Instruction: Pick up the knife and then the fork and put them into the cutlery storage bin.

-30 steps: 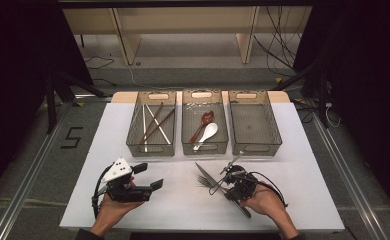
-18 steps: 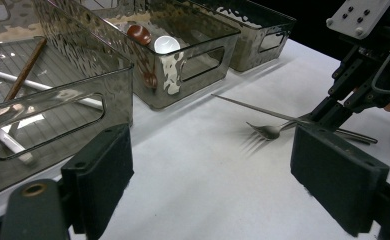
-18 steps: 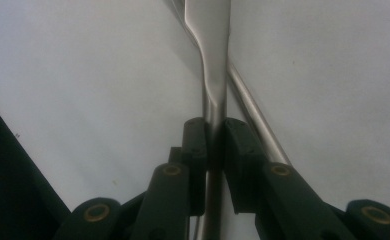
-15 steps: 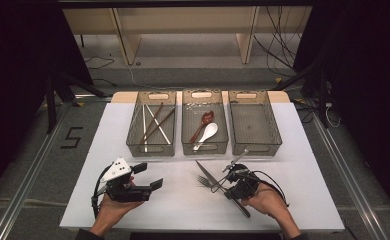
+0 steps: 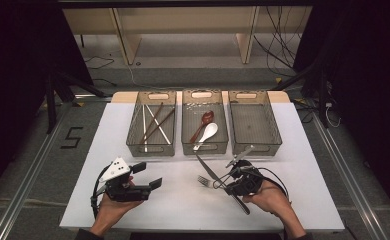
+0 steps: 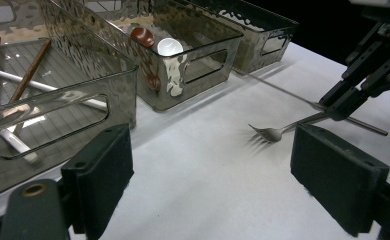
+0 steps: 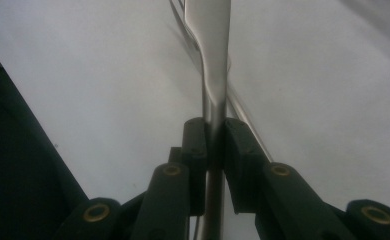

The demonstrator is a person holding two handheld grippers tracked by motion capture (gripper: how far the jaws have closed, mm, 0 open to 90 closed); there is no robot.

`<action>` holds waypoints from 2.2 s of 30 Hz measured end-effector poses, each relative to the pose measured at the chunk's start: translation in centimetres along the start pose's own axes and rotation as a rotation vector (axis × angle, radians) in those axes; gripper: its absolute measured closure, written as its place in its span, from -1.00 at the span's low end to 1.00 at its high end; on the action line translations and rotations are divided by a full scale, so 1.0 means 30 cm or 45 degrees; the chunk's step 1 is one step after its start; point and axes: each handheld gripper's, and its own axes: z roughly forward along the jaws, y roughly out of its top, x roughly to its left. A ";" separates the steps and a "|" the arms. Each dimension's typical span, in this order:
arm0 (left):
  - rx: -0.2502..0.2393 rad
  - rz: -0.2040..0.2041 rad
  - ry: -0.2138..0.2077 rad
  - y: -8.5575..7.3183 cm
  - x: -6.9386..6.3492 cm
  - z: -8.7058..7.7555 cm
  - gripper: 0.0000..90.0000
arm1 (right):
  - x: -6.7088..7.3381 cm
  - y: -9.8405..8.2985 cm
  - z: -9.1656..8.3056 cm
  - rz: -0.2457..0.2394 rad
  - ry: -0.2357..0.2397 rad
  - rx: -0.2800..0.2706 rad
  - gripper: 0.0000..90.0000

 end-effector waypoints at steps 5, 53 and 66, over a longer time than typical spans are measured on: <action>-0.027 -0.023 0.011 0.001 0.011 -0.008 -0.63 | -0.027 0.010 -0.044 0.008 -0.003 -0.052 0.79; -0.067 -0.039 0.043 -0.001 0.028 -0.023 -0.63 | -0.343 0.174 -0.221 0.277 -0.103 -0.317 0.79; -0.073 -0.040 0.045 -0.001 0.030 -0.025 -0.63 | -0.433 0.229 -0.252 0.347 -0.167 -0.335 0.79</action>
